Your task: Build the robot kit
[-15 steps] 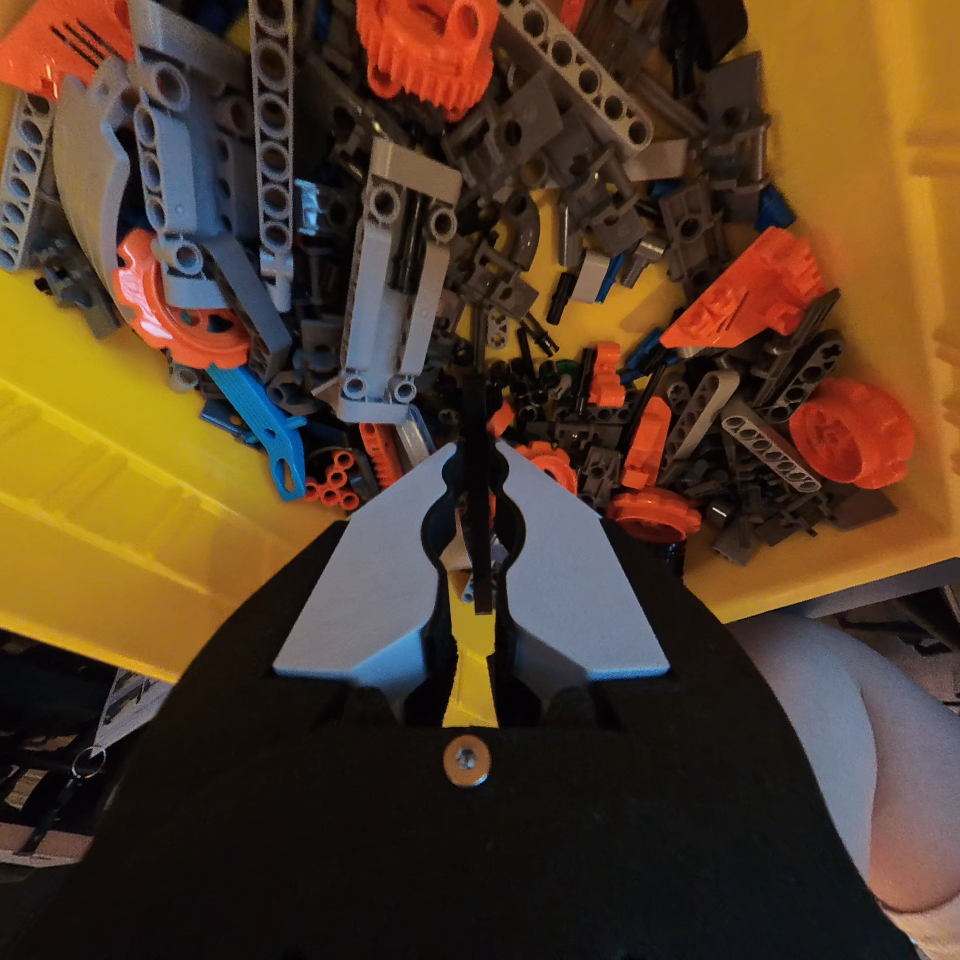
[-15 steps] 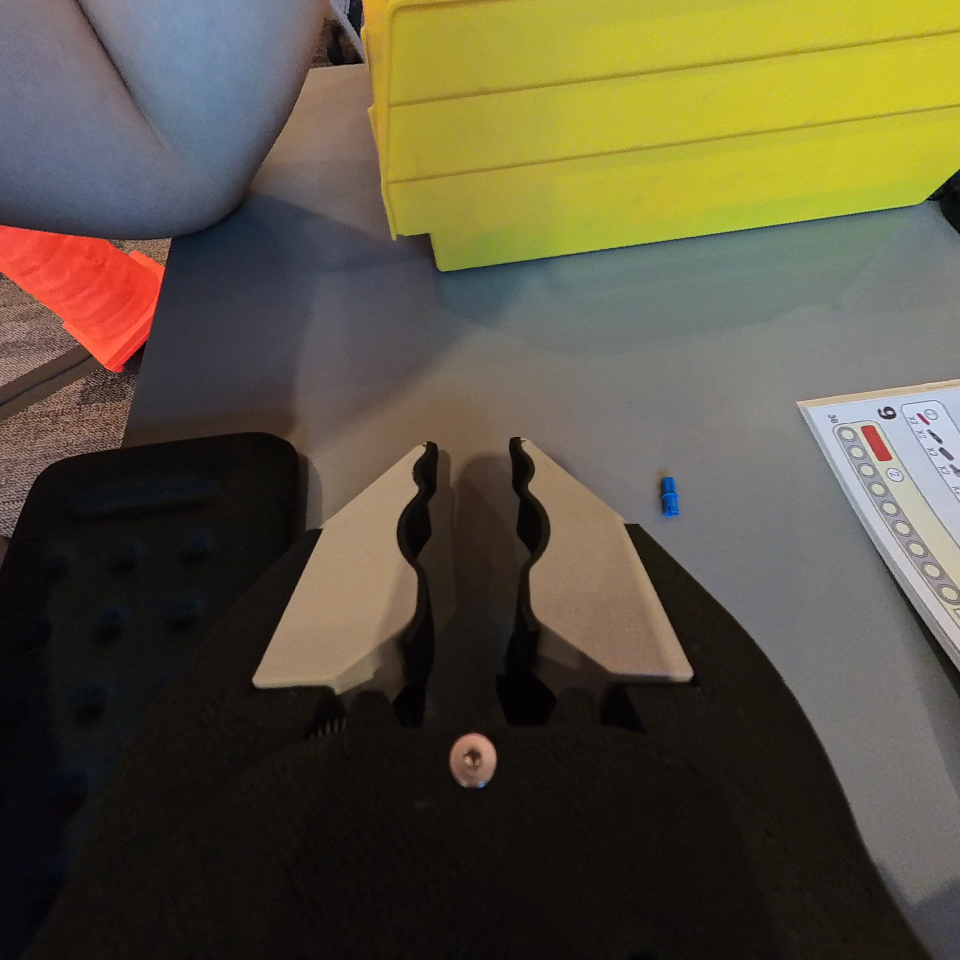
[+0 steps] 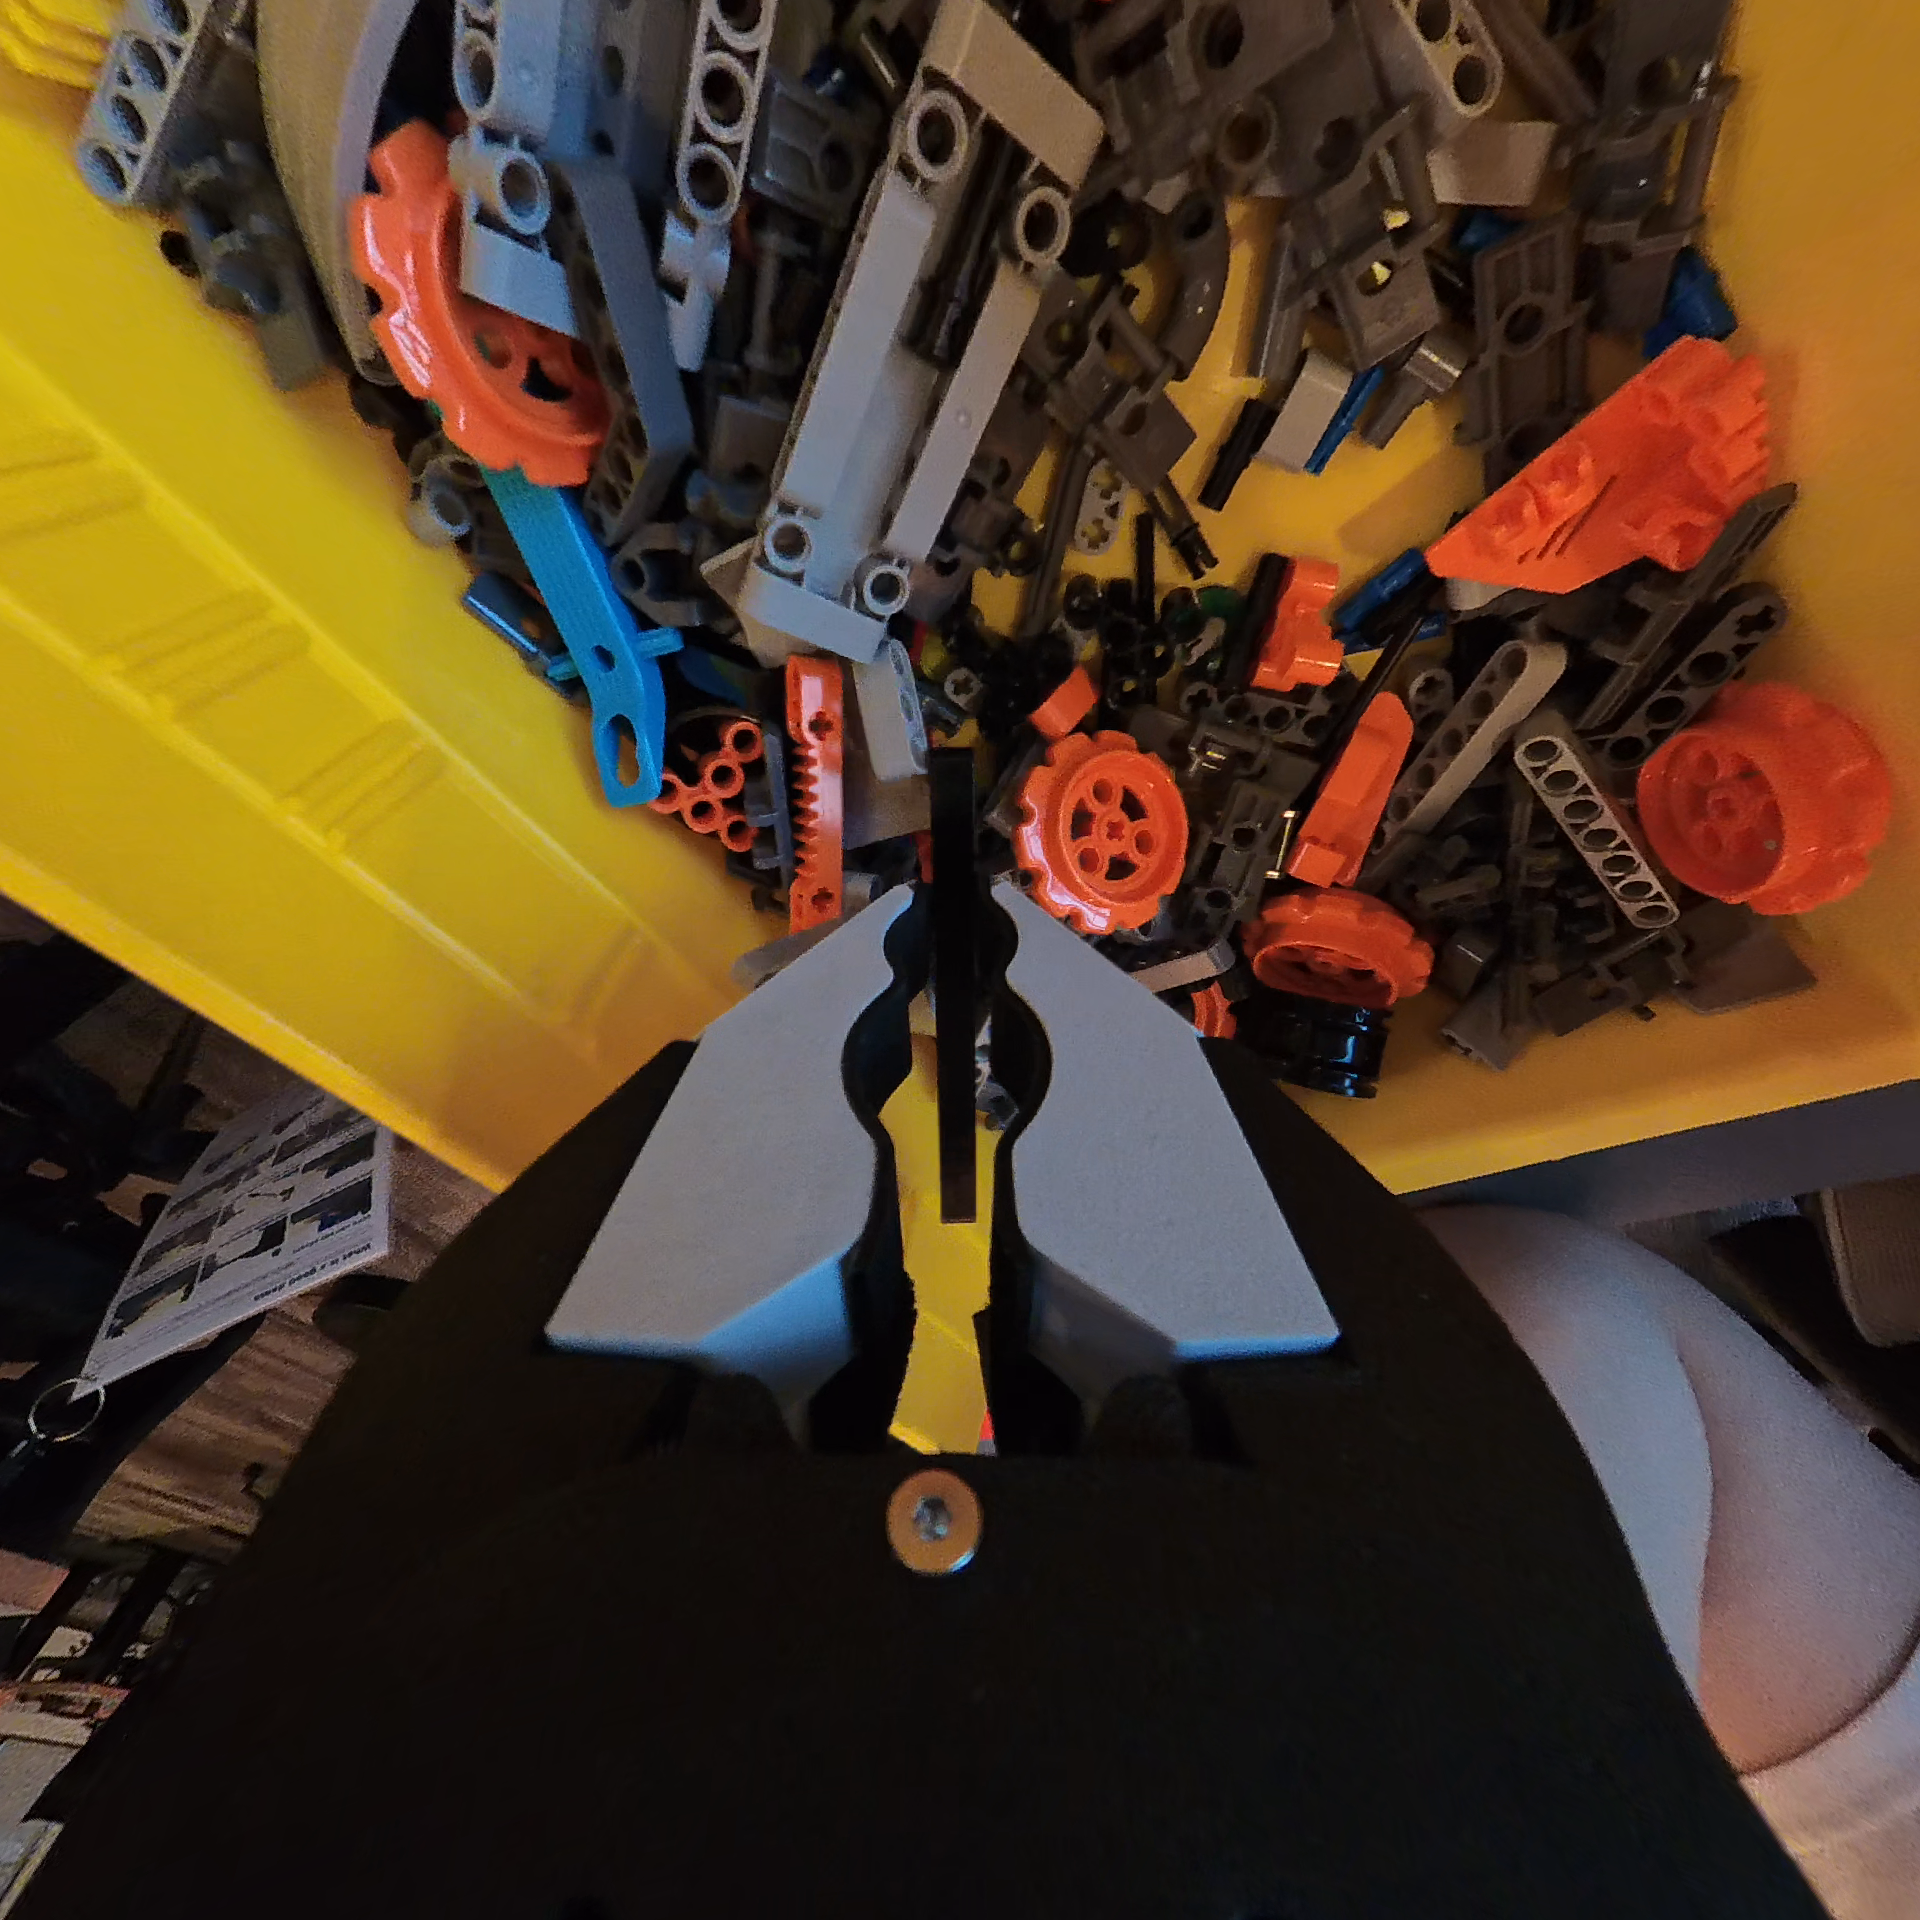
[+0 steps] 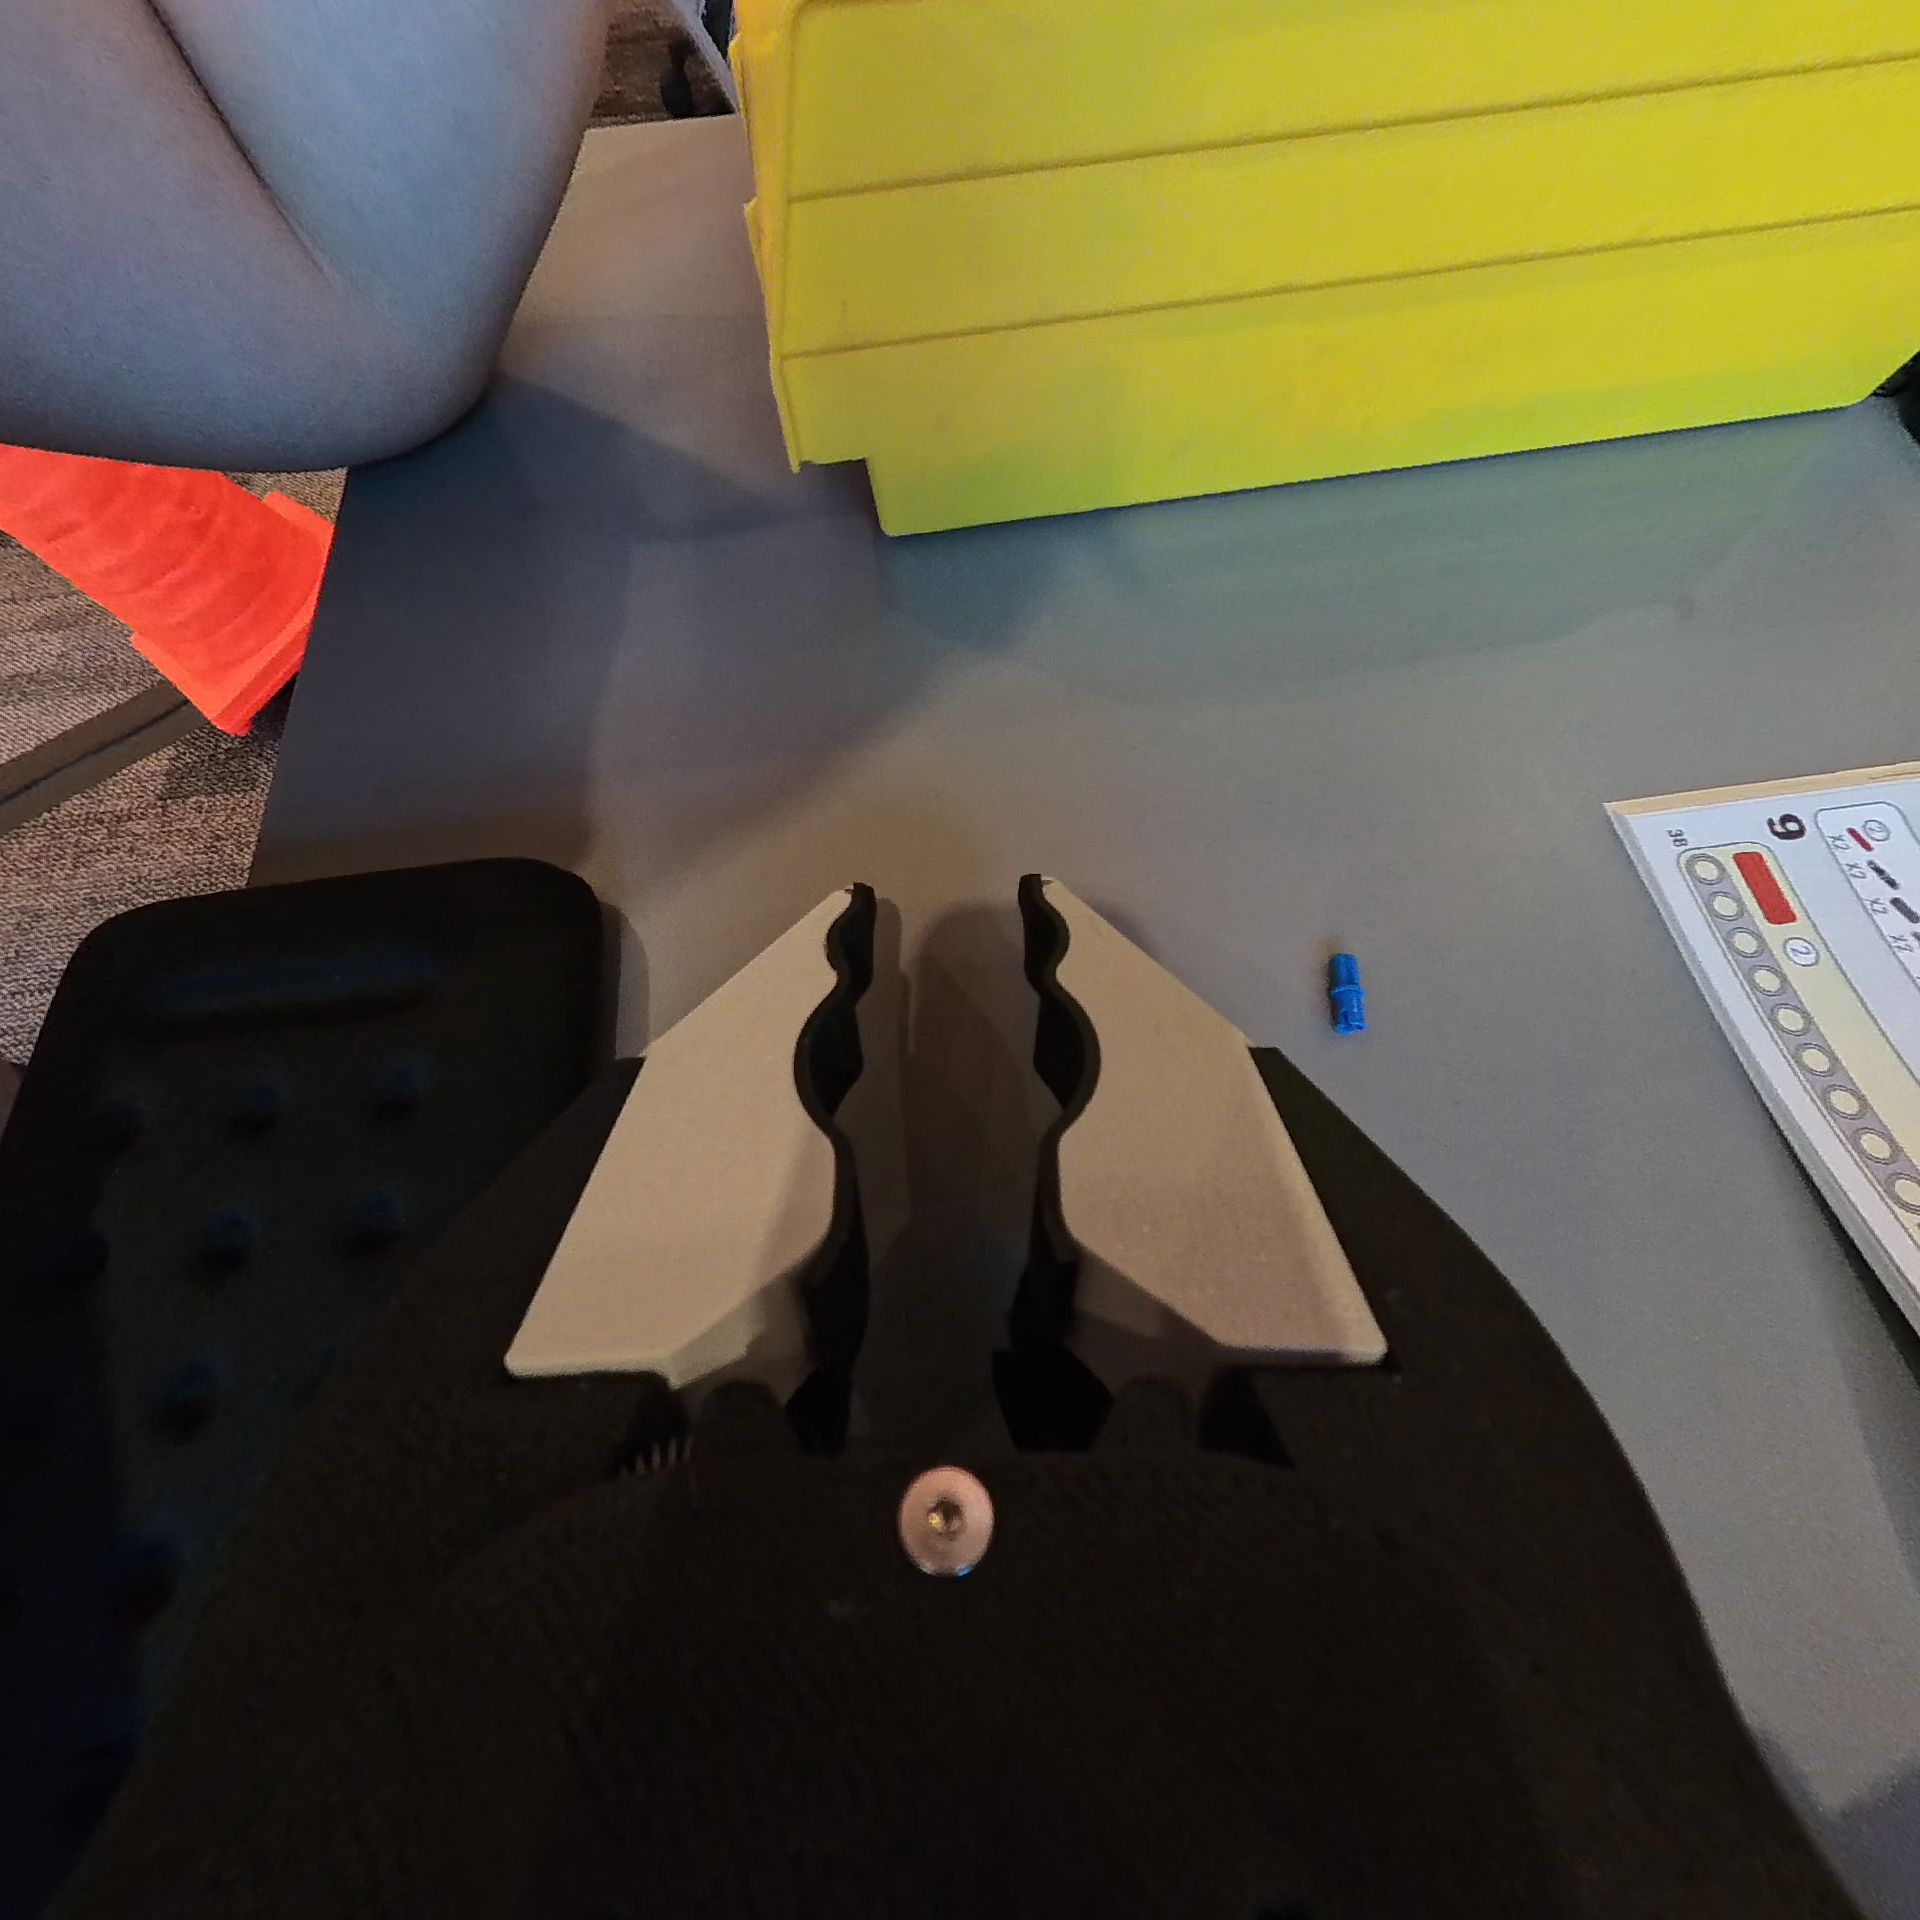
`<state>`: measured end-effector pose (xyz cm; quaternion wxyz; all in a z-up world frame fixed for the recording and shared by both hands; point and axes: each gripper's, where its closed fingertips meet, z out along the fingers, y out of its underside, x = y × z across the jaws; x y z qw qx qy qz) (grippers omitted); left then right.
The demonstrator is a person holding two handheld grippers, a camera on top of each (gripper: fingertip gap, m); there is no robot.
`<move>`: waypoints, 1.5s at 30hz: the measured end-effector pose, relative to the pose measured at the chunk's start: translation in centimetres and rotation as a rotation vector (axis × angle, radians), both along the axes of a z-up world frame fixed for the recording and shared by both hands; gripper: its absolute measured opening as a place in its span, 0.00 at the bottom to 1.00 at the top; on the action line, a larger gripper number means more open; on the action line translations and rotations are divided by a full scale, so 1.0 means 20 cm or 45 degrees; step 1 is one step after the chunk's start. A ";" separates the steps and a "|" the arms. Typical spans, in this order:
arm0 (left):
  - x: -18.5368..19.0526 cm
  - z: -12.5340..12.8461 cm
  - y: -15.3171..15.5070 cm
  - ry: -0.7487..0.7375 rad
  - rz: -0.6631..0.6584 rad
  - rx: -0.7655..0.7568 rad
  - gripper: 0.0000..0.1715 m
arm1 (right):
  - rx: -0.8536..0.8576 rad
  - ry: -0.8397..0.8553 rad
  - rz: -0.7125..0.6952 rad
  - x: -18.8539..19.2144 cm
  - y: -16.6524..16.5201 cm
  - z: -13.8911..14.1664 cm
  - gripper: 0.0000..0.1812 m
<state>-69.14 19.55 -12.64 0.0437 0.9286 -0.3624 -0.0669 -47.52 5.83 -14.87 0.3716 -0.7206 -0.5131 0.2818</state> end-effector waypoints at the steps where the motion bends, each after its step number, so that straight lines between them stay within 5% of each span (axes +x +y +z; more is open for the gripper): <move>1: 0.00 0.00 0.00 -0.005 0.006 0.001 0.03 | 0.000 -0.001 0.000 0.00 0.00 0.00 0.16; 27: -0.09 0.06 0.08 0.017 0.191 0.152 0.06 | 0.002 -0.009 0.004 0.00 0.00 0.00 0.16; 45: 0.12 0.08 0.12 -0.009 -0.065 0.205 0.05 | -0.002 -0.015 0.005 0.00 0.00 -0.01 0.16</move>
